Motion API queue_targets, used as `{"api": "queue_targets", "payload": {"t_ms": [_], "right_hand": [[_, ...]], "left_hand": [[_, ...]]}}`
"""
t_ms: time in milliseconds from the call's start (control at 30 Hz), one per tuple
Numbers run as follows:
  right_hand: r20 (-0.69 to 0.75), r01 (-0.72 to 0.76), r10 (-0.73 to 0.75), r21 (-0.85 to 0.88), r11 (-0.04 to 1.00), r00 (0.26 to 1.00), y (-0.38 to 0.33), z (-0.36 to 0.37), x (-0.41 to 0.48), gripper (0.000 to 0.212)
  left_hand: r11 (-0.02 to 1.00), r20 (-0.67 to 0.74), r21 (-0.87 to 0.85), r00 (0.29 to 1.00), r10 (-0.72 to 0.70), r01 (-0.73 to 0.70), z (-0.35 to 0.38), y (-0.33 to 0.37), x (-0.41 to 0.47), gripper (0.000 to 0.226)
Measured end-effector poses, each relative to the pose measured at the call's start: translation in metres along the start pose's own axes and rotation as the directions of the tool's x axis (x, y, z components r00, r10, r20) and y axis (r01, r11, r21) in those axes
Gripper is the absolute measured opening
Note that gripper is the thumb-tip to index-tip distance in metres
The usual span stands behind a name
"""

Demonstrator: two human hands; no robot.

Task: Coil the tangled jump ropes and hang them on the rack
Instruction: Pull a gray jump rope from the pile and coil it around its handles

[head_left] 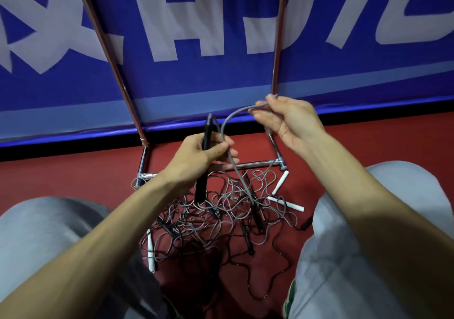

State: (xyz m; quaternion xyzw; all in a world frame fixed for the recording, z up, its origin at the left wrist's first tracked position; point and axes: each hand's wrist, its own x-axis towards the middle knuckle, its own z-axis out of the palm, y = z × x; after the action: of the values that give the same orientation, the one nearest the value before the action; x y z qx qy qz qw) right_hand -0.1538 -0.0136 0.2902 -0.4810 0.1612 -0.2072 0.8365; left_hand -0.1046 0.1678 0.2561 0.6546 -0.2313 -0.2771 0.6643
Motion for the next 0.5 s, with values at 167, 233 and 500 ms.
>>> {"api": "queue_targets", "payload": {"t_ms": [167, 233, 500], "right_hand": [[0.077, -0.089, 0.139, -0.455, 0.886, 0.987, 0.015, 0.002, -0.006, 0.020], [0.132, -0.067, 0.201, -0.655, 0.752, 0.971, 0.022, 0.004, -0.008, 0.027], [0.412, 0.235, 0.152, -0.743, 0.627, 0.898, 0.048, 0.018, -0.015, 0.010]], "left_hand": [[0.978, -0.199, -0.195, 0.979, 0.032, -0.072, -0.008, 0.008, 0.005, 0.012], [0.960, -0.260, -0.264, 0.965, 0.024, -0.095, -0.013, 0.011, 0.007, 0.011], [0.811, -0.348, -0.568, 0.934, -0.083, -0.140, -0.033, 0.020, 0.012, 0.013]]}}
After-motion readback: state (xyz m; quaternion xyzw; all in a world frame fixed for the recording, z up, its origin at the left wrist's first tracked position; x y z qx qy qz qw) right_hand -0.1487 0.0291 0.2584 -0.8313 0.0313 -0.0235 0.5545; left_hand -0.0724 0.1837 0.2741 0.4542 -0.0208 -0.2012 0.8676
